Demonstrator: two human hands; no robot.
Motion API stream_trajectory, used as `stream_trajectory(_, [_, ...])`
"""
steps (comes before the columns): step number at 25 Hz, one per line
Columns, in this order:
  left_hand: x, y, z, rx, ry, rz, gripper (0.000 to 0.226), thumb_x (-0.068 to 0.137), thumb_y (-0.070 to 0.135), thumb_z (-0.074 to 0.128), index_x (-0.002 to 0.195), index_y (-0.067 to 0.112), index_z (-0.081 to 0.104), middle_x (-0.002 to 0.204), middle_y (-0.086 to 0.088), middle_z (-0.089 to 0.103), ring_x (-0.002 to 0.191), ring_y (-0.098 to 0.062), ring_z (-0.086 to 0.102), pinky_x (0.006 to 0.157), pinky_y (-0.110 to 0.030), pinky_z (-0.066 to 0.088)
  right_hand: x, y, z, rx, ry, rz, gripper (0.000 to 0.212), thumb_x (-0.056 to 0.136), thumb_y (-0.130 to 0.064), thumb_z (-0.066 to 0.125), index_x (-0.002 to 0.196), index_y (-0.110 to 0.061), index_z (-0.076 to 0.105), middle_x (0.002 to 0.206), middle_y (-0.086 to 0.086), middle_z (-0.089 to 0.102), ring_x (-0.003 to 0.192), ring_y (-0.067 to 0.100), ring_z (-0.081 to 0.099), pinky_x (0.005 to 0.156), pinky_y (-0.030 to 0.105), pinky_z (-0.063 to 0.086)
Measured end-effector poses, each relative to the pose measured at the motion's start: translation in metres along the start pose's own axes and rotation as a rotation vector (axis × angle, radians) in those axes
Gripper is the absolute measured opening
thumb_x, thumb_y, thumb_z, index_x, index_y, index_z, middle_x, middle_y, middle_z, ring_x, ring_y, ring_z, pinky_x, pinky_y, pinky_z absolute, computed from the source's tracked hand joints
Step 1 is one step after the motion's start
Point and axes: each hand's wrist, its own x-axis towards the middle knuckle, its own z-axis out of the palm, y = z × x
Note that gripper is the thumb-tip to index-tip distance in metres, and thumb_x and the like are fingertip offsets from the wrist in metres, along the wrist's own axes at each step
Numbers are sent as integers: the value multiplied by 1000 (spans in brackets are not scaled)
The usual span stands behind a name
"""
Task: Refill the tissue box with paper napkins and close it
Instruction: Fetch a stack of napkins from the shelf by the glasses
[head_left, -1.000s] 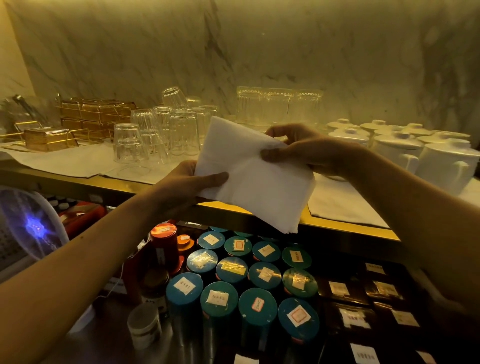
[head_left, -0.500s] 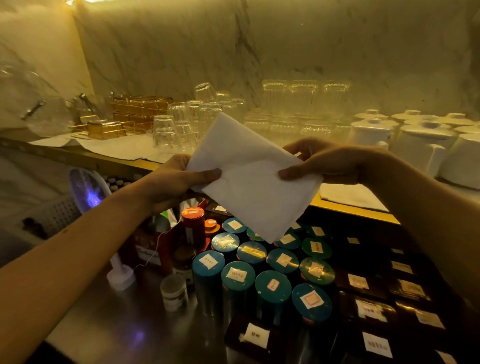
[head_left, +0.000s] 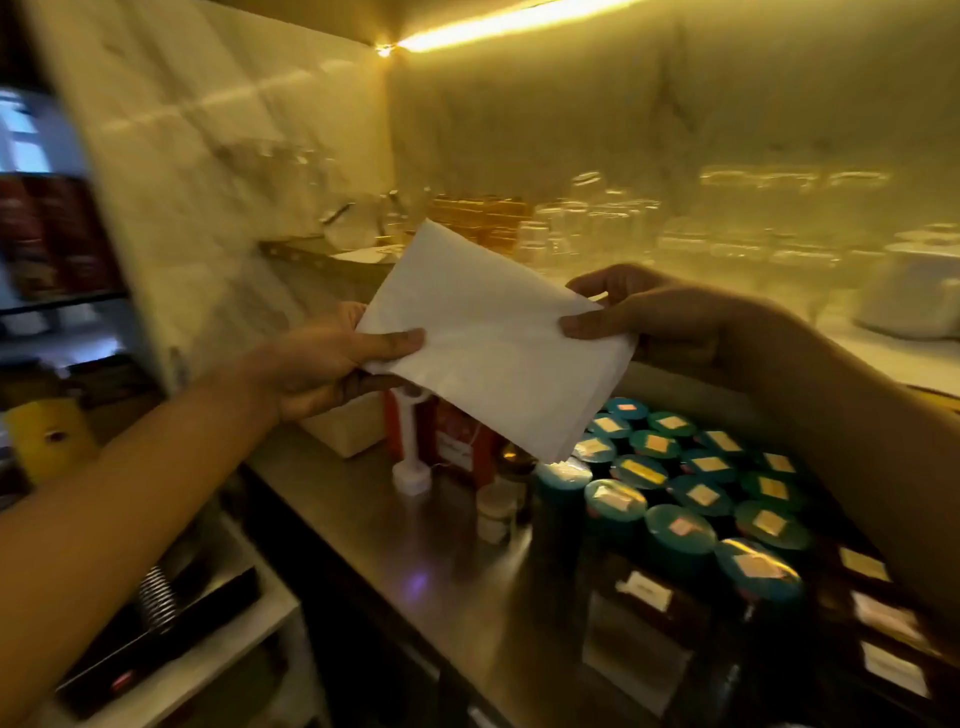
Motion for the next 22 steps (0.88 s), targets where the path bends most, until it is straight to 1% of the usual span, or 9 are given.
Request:
stream_trajectory(3, [-90, -8, -61, -60, 116, 6, 32, 68, 19, 80, 99, 13, 78, 107, -7, 74, 100, -20, 71, 74, -27, 59, 26, -31, 78, 133, -183, -71, 33, 83, -15, 66, 116, -10, 66, 110, 10, 72, 95, 21, 70, 73, 27, 59])
stream_trajectory(6, [-191, -12, -109, -66, 322, -15, 30, 76, 12, 70, 105, 5, 72, 108, -11, 74, 99, -22, 71, 79, -30, 60, 55, -63, 162, 255, -396, -78, 32, 85, -9, 60, 117, -9, 65, 109, 11, 72, 95, 21, 69, 76, 31, 61])
stream_trajectory(9, [-310, -7, -146, -56, 528, -38, 25, 76, 10, 65, 99, 5, 73, 104, -10, 75, 92, -19, 73, 71, -26, 61, 79, -109, 261, 324, -643, -108, 33, 83, -4, 56, 116, -1, 59, 96, 9, 75, 81, 15, 72, 63, 23, 59])
stream_trajectory(11, [-385, -3, -158, -89, 671, -31, 26, 76, 9, 63, 101, 5, 72, 103, -9, 75, 92, -18, 73, 67, -22, 59, 87, -144, 323, 340, -755, -143, 30, 82, -3, 56, 111, -1, 60, 94, 8, 75, 79, 13, 73, 63, 21, 58])
stream_trajectory(14, [-489, 0, -158, -123, 924, 6, 30, 76, 8, 63, 105, 6, 68, 103, -7, 76, 94, -17, 73, 67, -23, 59, 94, -192, 415, 336, -955, -215, 27, 82, -4, 55, 107, -6, 64, 94, 7, 74, 79, 14, 72, 65, 22, 59])
stream_trajectory(17, [-578, 1, -138, -130, 1175, 11, 30, 74, 10, 64, 103, 8, 68, 97, -5, 76, 90, -15, 73, 68, -23, 60, 89, -233, 498, 329, -1174, -283, 29, 83, -6, 57, 111, -6, 65, 99, 8, 73, 84, 17, 71, 70, 25, 59])
stream_trajectory(19, [-633, -2, -110, -143, 1373, 43, 27, 74, 8, 63, 101, 8, 67, 93, -4, 76, 84, -13, 73, 64, -21, 60, 76, -257, 554, 325, -1354, -306, 32, 82, -5, 58, 113, -4, 64, 100, 9, 72, 86, 18, 71, 71, 26, 59])
stream_trajectory(20, [-660, -3, -91, -137, 1477, 63, 27, 74, 8, 63, 100, 8, 67, 93, -5, 76, 84, -13, 73, 65, -22, 60, 66, -267, 583, 332, -1443, -327, 32, 82, -4, 58, 114, -3, 63, 100, 10, 72, 86, 18, 71, 71, 26, 59])
stream_trajectory(22, [-691, -4, -62, -151, 1605, 64, 28, 74, 7, 65, 101, 8, 68, 97, -8, 75, 88, -16, 73, 68, -26, 61, 48, -274, 622, 391, -1544, -335, 33, 81, -2, 60, 113, -2, 64, 100, 10, 72, 86, 18, 71, 71, 26, 59])
